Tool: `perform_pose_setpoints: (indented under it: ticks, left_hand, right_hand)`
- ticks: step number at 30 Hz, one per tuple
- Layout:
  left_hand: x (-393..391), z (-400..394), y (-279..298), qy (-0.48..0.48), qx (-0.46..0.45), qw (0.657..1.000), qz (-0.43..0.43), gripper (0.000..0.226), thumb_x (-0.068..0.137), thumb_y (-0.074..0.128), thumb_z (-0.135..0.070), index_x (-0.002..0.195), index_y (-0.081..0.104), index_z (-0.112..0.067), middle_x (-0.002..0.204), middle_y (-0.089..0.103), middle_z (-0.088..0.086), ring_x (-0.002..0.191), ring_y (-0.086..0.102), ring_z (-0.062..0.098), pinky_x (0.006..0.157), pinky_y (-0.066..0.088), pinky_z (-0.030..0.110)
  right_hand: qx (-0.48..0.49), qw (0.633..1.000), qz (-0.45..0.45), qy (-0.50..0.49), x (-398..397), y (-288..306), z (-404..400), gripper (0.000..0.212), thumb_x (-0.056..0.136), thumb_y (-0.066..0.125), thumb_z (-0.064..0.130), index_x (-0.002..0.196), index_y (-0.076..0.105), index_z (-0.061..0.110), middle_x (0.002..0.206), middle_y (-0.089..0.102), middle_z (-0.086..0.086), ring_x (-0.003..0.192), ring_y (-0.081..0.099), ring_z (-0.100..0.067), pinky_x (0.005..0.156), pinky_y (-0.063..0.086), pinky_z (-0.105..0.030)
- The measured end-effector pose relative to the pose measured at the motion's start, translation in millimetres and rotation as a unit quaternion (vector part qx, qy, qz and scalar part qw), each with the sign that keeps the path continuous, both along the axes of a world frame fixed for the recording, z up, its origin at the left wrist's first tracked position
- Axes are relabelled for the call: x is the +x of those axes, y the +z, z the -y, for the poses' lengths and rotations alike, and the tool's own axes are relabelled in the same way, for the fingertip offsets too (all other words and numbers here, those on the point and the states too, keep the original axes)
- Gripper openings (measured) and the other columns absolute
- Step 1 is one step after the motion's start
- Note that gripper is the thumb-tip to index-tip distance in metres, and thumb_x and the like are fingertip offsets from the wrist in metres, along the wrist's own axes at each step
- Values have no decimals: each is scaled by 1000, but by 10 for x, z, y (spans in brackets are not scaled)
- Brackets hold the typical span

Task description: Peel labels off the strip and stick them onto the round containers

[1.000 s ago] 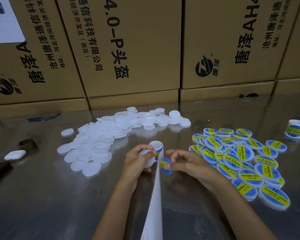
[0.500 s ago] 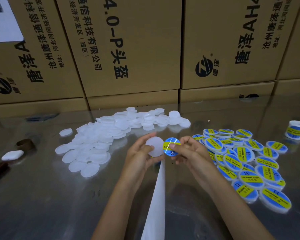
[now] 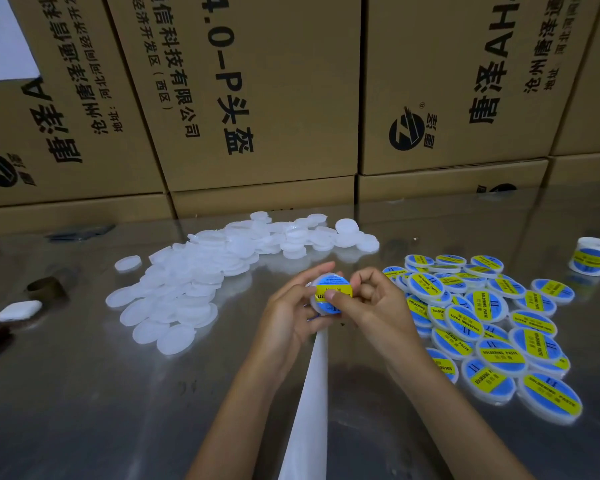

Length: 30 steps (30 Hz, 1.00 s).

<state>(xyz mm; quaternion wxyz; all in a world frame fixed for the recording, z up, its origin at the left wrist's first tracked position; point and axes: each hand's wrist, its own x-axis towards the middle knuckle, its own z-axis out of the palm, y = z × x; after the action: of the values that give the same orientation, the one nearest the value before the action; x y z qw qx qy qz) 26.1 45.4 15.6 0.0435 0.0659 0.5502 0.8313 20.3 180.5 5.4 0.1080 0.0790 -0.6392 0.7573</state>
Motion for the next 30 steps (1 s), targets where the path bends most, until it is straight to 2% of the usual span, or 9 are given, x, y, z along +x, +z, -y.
perform_pose_setpoints:
  ticks: [3, 7, 11, 15, 19, 21, 25, 30]
  left_hand:
    - [15, -14, 15, 3, -9, 1000, 1, 40, 94, 42, -1, 122, 69, -12, 120, 70, 18, 108, 69, 36, 77, 60, 36]
    - [38, -40, 29, 6, -22, 1000, -7, 38, 94, 46, -1, 119, 71, -14, 120, 71, 16, 102, 71, 30, 75, 59, 32]
    - [47, -51, 30, 6, -28, 999, -13, 39, 95, 44, 0, 120, 70, -15, 119, 72, 15, 101, 71, 28, 78, 59, 31]
    - [42, -42, 31, 9, -6, 1000, -7, 40, 96, 42, 0, 122, 69, -13, 120, 71, 15, 106, 70, 32, 87, 60, 36]
    - [31, -27, 33, -5, 65, 998, 24, 42, 92, 44, -2, 128, 66, -9, 125, 68, 17, 111, 67, 34, 93, 58, 42]
    - [37, -28, 38, -19, 100, 994, 26, 46, 84, 51, -6, 128, 65, -8, 126, 68, 18, 112, 67, 33, 93, 58, 42]
    - [54, -57, 26, -29, 123, 992, 27, 51, 79, 53, -10, 129, 64, -8, 128, 67, 18, 122, 62, 36, 102, 52, 45]
    - [77, -100, 30, -53, 152, 987, 30, 52, 80, 54, -10, 132, 62, -7, 128, 66, 20, 114, 67, 32, 89, 59, 39]
  right_hand:
    - [6, 1000, -5, -14, 0, -20, 12, 32, 80, 76, -1, 79, 47, 11, 60, 61, 6, 68, 56, -17, 64, 51, -32]
    - [32, 999, -12, -38, -26, -50, 23, 33, 79, 77, -1, 76, 47, 12, 57, 57, 8, 64, 51, -16, 62, 48, -34]
    - [65, 995, -38, -61, -52, -96, 19, 34, 78, 79, 5, 75, 46, 14, 56, 52, 10, 55, 44, -9, 55, 44, -28]
    - [99, 989, -63, -92, -61, -134, 24, 32, 76, 83, 16, 79, 51, 15, 59, 49, 9, 52, 42, -1, 52, 40, -17]
    - [121, 986, -52, -107, -82, -133, -2, 42, 72, 86, 29, 87, 47, 22, 57, 45, 8, 50, 40, -3, 56, 40, -27]
    - [147, 981, -48, -114, -80, -142, -16, 45, 70, 85, 42, 87, 46, 26, 59, 45, 7, 52, 41, -4, 57, 41, -30]
    - [245, 959, -33, -142, -27, -176, -17, 54, 63, 71, 73, 82, 46, 29, 61, 53, 15, 57, 50, -2, 56, 42, -23]
    - [301, 935, -49, -180, -31, -169, -36, 58, 64, 60, 81, 80, 41, 28, 64, 55, 19, 59, 53, -6, 52, 36, -24]
